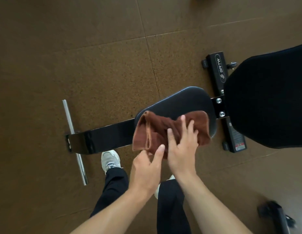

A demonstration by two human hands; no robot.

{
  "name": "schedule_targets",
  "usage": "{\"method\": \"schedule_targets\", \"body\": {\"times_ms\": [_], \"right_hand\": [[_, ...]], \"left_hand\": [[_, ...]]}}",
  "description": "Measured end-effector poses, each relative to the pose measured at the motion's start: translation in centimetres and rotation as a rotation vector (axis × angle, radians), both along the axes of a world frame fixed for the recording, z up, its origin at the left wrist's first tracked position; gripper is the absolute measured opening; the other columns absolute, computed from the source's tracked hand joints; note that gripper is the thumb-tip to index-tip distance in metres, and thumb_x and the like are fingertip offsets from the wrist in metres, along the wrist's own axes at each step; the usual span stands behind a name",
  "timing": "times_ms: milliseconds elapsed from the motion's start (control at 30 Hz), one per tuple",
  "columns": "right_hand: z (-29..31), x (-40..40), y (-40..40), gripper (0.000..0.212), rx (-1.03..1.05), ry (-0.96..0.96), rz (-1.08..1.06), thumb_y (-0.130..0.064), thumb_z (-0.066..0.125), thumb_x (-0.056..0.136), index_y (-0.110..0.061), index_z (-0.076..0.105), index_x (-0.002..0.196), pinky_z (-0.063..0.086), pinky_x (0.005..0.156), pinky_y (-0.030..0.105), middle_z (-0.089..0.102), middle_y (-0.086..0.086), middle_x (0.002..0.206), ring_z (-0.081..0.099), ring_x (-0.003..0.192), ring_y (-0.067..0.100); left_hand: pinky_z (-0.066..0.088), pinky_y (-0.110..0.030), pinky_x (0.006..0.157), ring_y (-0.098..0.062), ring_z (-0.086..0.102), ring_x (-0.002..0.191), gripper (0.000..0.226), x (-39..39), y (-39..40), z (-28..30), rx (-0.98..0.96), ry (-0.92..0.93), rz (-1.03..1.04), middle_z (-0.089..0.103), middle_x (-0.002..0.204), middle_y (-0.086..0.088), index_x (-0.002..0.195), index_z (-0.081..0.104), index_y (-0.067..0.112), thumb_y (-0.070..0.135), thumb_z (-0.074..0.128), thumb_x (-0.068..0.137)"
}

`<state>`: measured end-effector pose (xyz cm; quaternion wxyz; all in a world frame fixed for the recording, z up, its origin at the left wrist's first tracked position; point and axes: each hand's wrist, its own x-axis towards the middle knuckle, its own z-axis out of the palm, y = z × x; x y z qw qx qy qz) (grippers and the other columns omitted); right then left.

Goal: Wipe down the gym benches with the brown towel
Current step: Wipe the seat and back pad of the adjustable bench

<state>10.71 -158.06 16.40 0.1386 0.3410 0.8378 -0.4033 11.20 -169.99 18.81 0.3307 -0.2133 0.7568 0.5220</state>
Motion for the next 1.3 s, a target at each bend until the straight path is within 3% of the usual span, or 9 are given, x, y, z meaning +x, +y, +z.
{"method": "schedule_targets", "body": {"times_ms": [67,200,500,633,833,933,1067,1200,1300], "right_hand": [[-4.8,-2.6,-1.2,0.068,0.076,-0.226,0.201,-0.068,0.026,0.103,-0.048,0.000,0.163,-0.008,0.125,0.062,-0.015,-0.006,0.173,-0.020,0.157,0.030],[-9.5,-5.7,-4.5,0.074,0.273,-0.309,0.156,-0.072,0.013,0.100,-0.043,-0.013,0.162,-0.011,0.122,0.067,-0.025,-0.003,0.171,-0.029,0.154,0.035],[-11.6,-18.8,5.3,0.059,0.383,-0.412,0.376,-0.058,0.032,0.106,-0.040,0.028,0.161,-0.014,0.119,0.069,0.016,-0.010,0.172,-0.017,0.159,0.027],[-11.5,-15.2,1.9,0.049,0.501,-0.189,0.400,-0.052,0.036,0.103,-0.039,0.052,0.148,-0.007,0.122,0.068,0.034,-0.007,0.167,-0.001,0.160,0.025],[-10.5,-5.7,-7.2,0.057,0.401,0.057,0.878,-0.053,0.026,0.104,-0.035,0.036,0.158,0.003,0.122,0.069,0.016,-0.001,0.173,-0.011,0.160,0.030],[-11.1,-7.6,-4.1,0.053,0.337,0.090,0.805,-0.052,0.034,0.106,-0.030,0.045,0.153,-0.001,0.125,0.063,0.029,-0.002,0.169,0.003,0.161,0.026],[-12.1,-14.9,6.0,0.049,0.406,-0.054,0.394,-0.053,0.035,0.106,-0.027,0.059,0.140,-0.007,0.124,0.058,0.049,-0.005,0.157,0.020,0.158,0.022],[-11.4,-17.3,17.1,0.053,0.238,-0.308,0.029,-0.057,0.030,0.107,-0.022,0.053,0.140,0.034,0.114,0.052,0.057,0.011,0.142,0.047,0.137,0.036],[-10.8,-13.6,16.9,0.047,0.208,-0.165,-0.057,-0.053,0.037,0.107,-0.025,0.050,0.142,0.042,0.104,0.046,0.058,0.010,0.139,0.053,0.130,0.034]], "left_hand": [[0.049,-0.033,0.103,0.003,0.058,0.114,0.046,-0.3,-3.9,-2.0,-0.146,-0.084,-0.243,0.066,0.124,0.022,0.128,0.061,0.037,0.065,0.056,0.092],[0.043,-0.031,0.105,0.005,0.046,0.125,0.047,-2.4,-9.0,-2.5,-0.210,-0.036,-0.348,0.049,0.133,0.029,0.140,0.046,0.045,0.051,0.059,0.096],[0.038,-0.035,0.117,-0.003,0.039,0.141,0.056,-9.3,-5.9,-5.5,-0.206,0.159,-0.455,0.042,0.152,0.019,0.151,0.039,0.036,0.034,0.062,0.100],[0.029,-0.033,0.120,-0.003,0.029,0.146,0.059,-11.0,-3.7,-6.9,-0.213,0.217,-0.266,0.033,0.159,0.015,0.156,0.029,0.033,0.025,0.052,0.103],[0.035,-0.032,0.113,-0.001,0.038,0.139,0.042,-9.9,-3.2,-6.7,-0.266,0.278,0.000,0.043,0.152,0.015,0.148,0.045,0.034,0.040,0.039,0.106],[0.031,-0.031,0.115,-0.001,0.036,0.141,0.049,-10.3,-2.7,-6.5,-0.305,0.302,-0.021,0.044,0.152,0.014,0.146,0.047,0.033,0.049,0.034,0.102],[0.019,-0.029,0.120,-0.003,0.020,0.150,0.048,-13.2,0.4,-6.5,-0.324,0.267,-0.165,0.032,0.162,0.010,0.154,0.037,0.030,0.039,0.042,0.107],[0.011,-0.050,0.127,-0.017,0.008,0.157,0.088,-15.7,4.5,-8.2,-0.342,0.006,-0.560,0.018,0.169,0.005,0.162,0.010,0.030,0.041,0.066,0.096],[0.000,-0.051,0.127,-0.023,0.003,0.158,0.120,-15.5,5.9,-9.9,-0.474,-0.088,-0.845,0.009,0.170,0.003,0.162,-0.006,0.027,0.042,0.083,0.081]]}}
